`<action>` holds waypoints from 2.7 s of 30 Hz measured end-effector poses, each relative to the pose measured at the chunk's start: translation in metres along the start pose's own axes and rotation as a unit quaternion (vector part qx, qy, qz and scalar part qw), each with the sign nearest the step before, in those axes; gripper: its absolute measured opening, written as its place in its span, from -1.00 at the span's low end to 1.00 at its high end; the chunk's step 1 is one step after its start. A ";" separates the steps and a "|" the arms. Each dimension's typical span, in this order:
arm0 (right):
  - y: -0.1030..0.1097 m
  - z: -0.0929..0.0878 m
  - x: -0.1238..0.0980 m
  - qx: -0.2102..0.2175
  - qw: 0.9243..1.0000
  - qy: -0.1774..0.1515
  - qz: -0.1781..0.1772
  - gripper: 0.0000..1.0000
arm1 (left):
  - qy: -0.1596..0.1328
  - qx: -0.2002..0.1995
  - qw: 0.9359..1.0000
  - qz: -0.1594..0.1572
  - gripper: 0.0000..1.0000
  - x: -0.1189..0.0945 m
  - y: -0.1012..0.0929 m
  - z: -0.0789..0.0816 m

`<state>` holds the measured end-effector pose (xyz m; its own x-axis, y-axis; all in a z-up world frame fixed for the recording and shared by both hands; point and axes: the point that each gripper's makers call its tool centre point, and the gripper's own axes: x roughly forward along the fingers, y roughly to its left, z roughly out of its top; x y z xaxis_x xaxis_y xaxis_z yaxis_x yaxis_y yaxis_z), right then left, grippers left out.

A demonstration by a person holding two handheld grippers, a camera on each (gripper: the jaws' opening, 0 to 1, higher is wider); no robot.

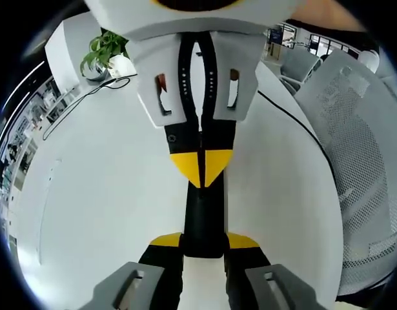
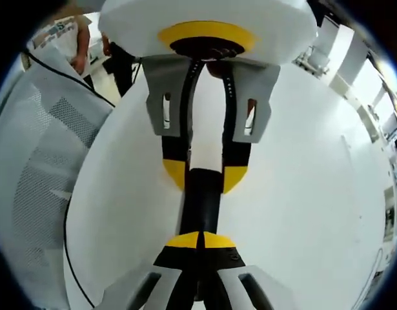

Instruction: Press the specified remote control buttons in sequence, fully releasing each button before pressing the next.

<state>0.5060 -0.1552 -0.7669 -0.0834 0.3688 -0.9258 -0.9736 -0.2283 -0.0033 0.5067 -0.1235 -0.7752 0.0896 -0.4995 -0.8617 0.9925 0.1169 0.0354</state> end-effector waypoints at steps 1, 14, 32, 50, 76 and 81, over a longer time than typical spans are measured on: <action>0.000 0.000 0.000 -0.003 1.000 0.001 -0.001 -1.00 | 0.000 0.000 1.000 0.000 -0.55 0.000 0.000 0.000; -0.001 0.000 0.001 0.012 1.000 0.017 -0.012 -1.00 | 0.001 -0.002 1.000 0.001 -0.55 0.000 0.001 -0.001; -0.010 0.014 -0.021 -0.007 0.998 -0.043 -0.040 -1.00 | 0.006 0.002 1.000 0.004 -0.54 0.000 0.001 -0.001; -0.011 0.019 -0.018 -0.004 0.999 -0.039 -0.035 -1.00 | 0.005 0.000 1.000 0.002 -0.54 0.001 0.000 0.000; 0.001 0.012 0.003 -0.014 1.000 -0.017 -0.013 -1.00 | 0.000 -0.002 1.000 0.005 -0.54 0.000 -0.001 0.000; -0.001 0.012 0.004 -0.014 1.000 -0.015 -0.013 -1.00 | -0.001 -0.003 1.000 0.005 -0.54 0.000 0.000 0.000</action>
<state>0.5038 -0.1428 -0.7657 -0.0643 0.4022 -0.9133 -0.9691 -0.2436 -0.0390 0.5065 -0.1235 -0.7748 0.0992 -0.4997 -0.8605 0.9911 0.1270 0.0405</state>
